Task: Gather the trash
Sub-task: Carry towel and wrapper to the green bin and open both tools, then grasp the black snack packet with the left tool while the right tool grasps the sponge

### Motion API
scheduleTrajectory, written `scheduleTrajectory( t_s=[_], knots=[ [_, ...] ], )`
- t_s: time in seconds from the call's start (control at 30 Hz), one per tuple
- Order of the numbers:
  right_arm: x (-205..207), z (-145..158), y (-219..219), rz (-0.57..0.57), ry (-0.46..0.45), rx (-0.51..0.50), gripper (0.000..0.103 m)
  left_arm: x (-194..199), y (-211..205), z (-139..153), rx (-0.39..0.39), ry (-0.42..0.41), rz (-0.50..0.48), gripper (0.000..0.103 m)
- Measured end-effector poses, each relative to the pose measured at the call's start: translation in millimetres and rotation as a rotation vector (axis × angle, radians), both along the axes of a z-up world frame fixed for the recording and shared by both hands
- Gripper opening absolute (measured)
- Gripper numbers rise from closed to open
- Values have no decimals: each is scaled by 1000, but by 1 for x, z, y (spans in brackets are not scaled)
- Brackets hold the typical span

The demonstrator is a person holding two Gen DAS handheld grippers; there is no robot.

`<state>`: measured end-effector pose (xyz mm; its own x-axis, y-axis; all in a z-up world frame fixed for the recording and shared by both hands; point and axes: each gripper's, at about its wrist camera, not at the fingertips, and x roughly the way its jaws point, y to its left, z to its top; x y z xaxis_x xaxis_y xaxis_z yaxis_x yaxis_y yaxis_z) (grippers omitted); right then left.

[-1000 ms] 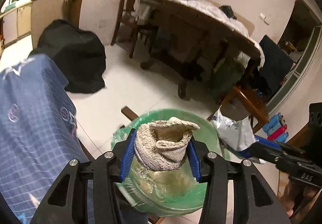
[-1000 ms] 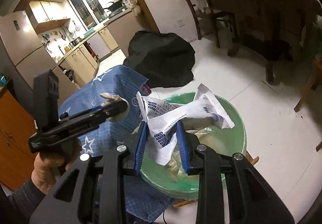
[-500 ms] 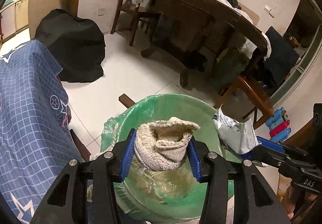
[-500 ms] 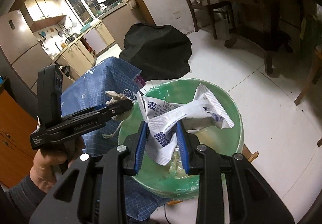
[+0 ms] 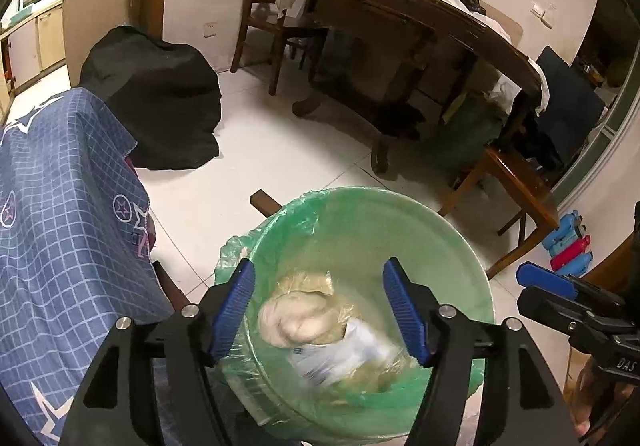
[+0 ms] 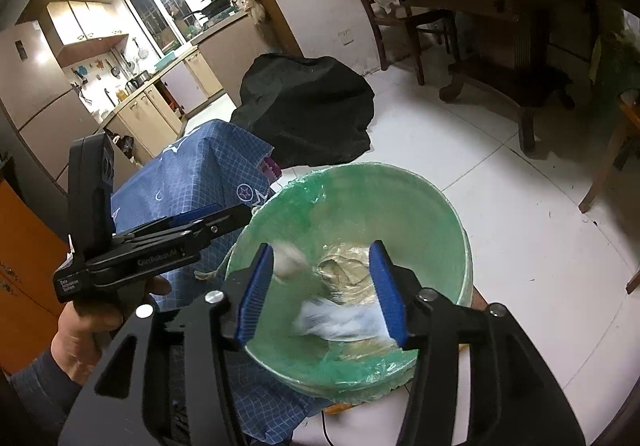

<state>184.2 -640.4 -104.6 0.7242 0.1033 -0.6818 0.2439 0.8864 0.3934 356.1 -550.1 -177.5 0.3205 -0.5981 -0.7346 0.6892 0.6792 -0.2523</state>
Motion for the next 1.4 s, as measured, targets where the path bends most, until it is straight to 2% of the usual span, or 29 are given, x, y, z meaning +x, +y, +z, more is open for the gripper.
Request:
scheduleTrajectory(
  t_s=[0.17,0.5,0.63,0.7,0.8,0.9,1.17,1.23,1.3,1.4],
  knots=[
    [-3,2,0,-7,-3,1,51,-3,5,4,-1,-13,12,72],
    [-8,11,8,-12,-16,-15,53,-12,22,19,-13,-26,15,72],
    [-12,16,17,-9,-30,-36,55,-21,41,33,-33,-36,17,72],
    [-16,25,30,4,-58,-72,59,-29,59,43,-51,-50,15,74],
    [-24,36,56,43,-115,-115,69,-45,101,58,-68,-100,29,80],
    [-25,39,93,120,-148,-145,71,-54,160,66,-67,-144,78,82],
    [2,18,226,449,-145,-185,72,-54,357,64,-38,-171,355,83],
    [12,9,261,528,-135,-169,72,-56,404,61,-28,-176,393,83],
    [23,4,291,595,-127,-154,72,-57,438,52,-8,-156,368,85],
    [38,1,323,657,-120,-130,72,-58,478,37,21,-119,269,85]
  ],
)
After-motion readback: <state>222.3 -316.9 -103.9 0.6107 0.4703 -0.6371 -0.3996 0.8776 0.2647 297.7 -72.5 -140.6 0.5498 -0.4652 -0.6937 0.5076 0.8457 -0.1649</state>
